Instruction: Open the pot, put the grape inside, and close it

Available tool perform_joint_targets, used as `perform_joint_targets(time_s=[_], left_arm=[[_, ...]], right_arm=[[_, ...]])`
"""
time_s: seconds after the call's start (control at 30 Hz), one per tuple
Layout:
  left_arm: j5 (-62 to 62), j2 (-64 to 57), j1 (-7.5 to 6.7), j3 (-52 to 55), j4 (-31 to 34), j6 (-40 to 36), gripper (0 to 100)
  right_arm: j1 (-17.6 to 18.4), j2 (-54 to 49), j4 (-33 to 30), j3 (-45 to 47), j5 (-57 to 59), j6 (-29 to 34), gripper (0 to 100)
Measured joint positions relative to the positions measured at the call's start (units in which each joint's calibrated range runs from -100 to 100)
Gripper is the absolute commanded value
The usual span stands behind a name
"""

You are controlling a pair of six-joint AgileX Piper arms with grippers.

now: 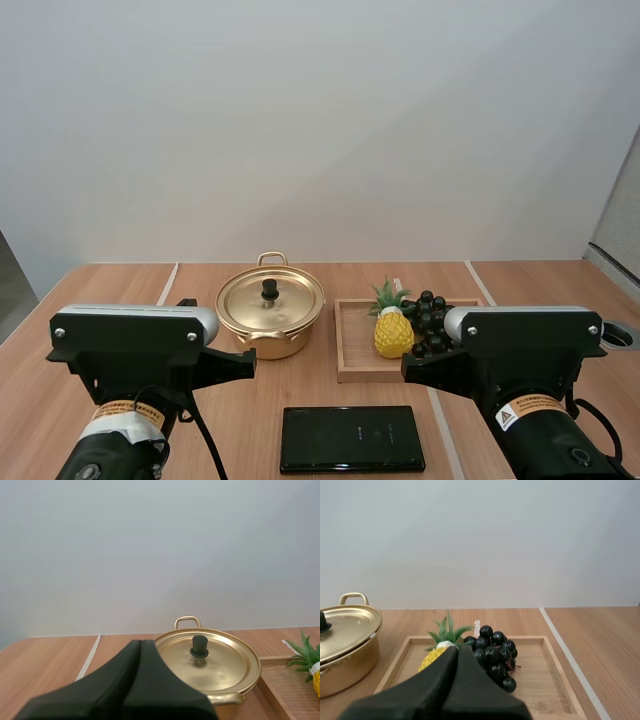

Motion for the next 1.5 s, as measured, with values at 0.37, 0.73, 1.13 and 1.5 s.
perform_joint_targets(time_s=[0.37,0.73,1.13,1.5], left_arm=[[0.00,0.00,0.00,0.00,0.00,0.00,0],[0.00,0.00,0.00,0.00,0.00,0.00,0],[0.00,0.00,0.00,0.00,0.00,0.00,0],[-0.54,0.00,0.00,0.00,0.00,0.00,0]], right_arm=[[0.00,0.00,0.00,0.00,-9.51,0.00,0],[0.00,0.00,0.11,0.00,-9.51,0.00,0],[0.00,0.00,0.22,0.00,-10.13,0.00,0],[0.00,0.00,0.22,0.00,-10.13,0.00,0]])
